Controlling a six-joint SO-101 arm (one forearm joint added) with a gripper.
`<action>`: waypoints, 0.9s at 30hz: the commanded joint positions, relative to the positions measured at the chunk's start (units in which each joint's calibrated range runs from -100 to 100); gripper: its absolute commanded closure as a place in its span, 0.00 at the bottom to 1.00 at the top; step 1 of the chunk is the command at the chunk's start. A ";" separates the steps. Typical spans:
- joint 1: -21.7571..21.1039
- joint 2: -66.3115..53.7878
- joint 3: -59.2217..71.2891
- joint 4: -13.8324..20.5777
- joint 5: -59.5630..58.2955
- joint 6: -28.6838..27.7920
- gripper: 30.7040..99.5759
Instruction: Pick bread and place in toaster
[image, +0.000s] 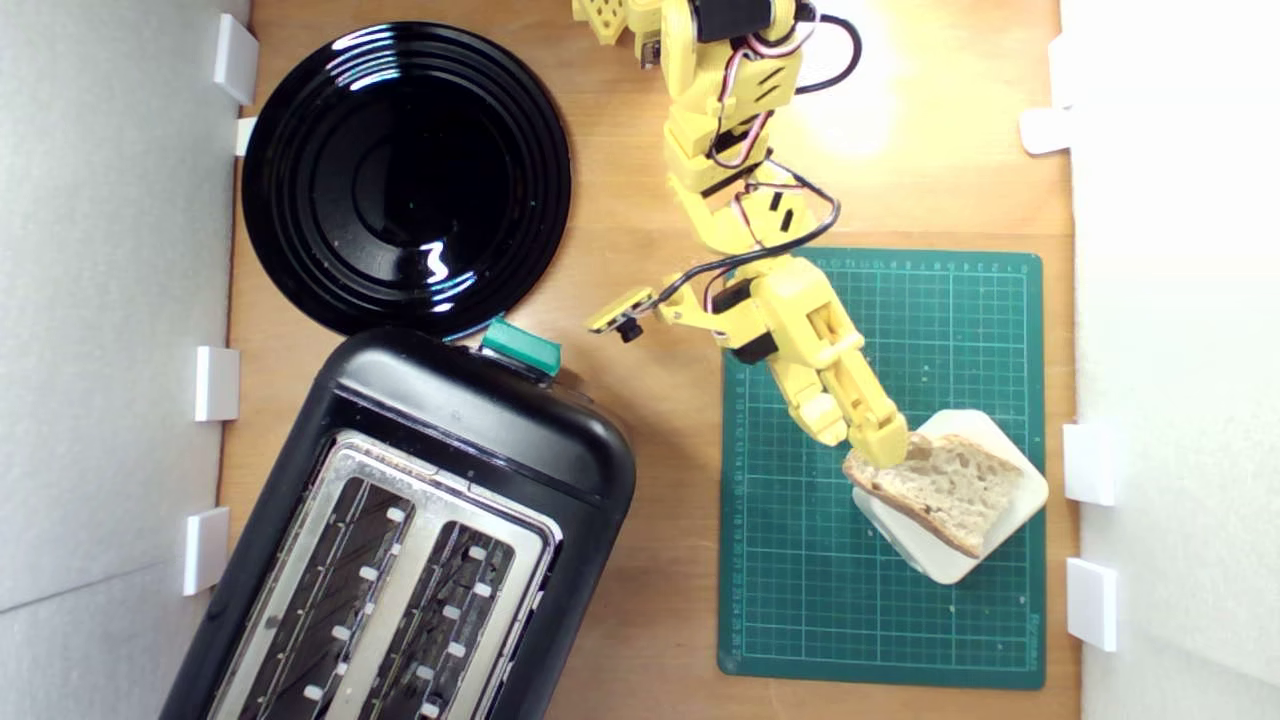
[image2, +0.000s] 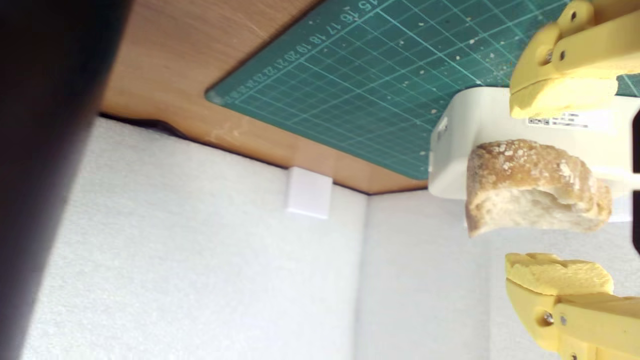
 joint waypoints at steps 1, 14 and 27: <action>-1.27 1.01 -3.67 -0.44 -1.64 0.16 0.15; -1.83 3.17 -7.39 -0.44 -1.55 0.16 0.15; -2.56 4.92 -10.02 -0.53 -1.38 0.16 0.15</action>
